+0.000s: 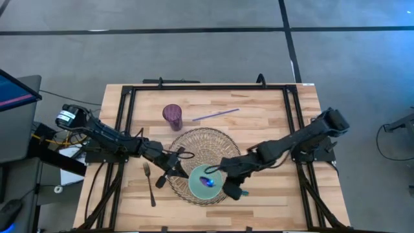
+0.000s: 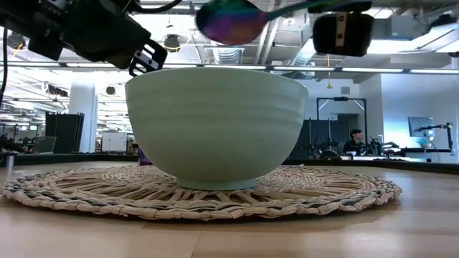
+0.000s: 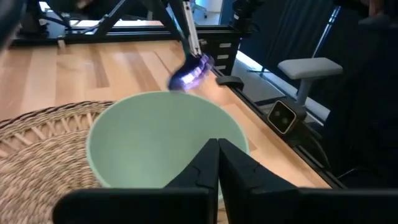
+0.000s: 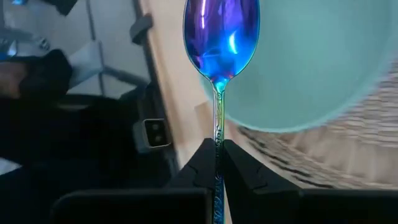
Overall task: Pick & Place Utensil
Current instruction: Put the blue spoon into the green bowl
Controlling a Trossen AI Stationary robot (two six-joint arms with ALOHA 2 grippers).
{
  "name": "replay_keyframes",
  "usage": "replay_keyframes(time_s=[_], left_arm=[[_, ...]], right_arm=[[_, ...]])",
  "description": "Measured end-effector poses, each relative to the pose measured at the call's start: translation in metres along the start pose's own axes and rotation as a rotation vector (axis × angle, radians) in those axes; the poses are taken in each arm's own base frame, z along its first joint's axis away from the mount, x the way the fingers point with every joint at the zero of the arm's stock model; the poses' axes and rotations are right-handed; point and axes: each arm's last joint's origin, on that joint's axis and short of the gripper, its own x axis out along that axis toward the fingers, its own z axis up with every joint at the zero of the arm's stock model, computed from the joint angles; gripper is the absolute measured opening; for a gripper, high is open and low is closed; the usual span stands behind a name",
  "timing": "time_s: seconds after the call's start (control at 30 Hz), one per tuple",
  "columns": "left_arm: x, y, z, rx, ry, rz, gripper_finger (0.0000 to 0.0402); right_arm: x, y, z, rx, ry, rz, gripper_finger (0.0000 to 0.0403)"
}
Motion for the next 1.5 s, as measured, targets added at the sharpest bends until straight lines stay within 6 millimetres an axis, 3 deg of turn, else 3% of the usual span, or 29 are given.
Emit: replay_keyframes(time_s=[0.2,0.4,0.87,1.2,1.5], left_arm=[[0.001,-0.001,-0.001,0.0,0.007,-0.005,0.0005],[0.005,0.001,-0.007,-0.002,0.022,0.019,0.0005],[0.016,0.009,-0.023,-0.007,0.065,0.104,0.0006],[0.016,0.009,-0.023,-0.017,0.066,0.105,0.0007],[0.016,0.008,-0.023,-0.018,0.065,0.101,0.0007]], right_arm=[[0.027,0.0,0.019,0.039,0.11,0.034,0.0006],[0.036,-0.004,0.032,0.094,0.201,0.0,0.0006],[0.04,-0.043,0.053,0.237,0.266,-0.137,0.0007],[0.044,-0.047,0.056,0.233,0.271,-0.12,0.0032],[0.044,-0.047,0.057,0.206,0.268,-0.115,0.0018]])
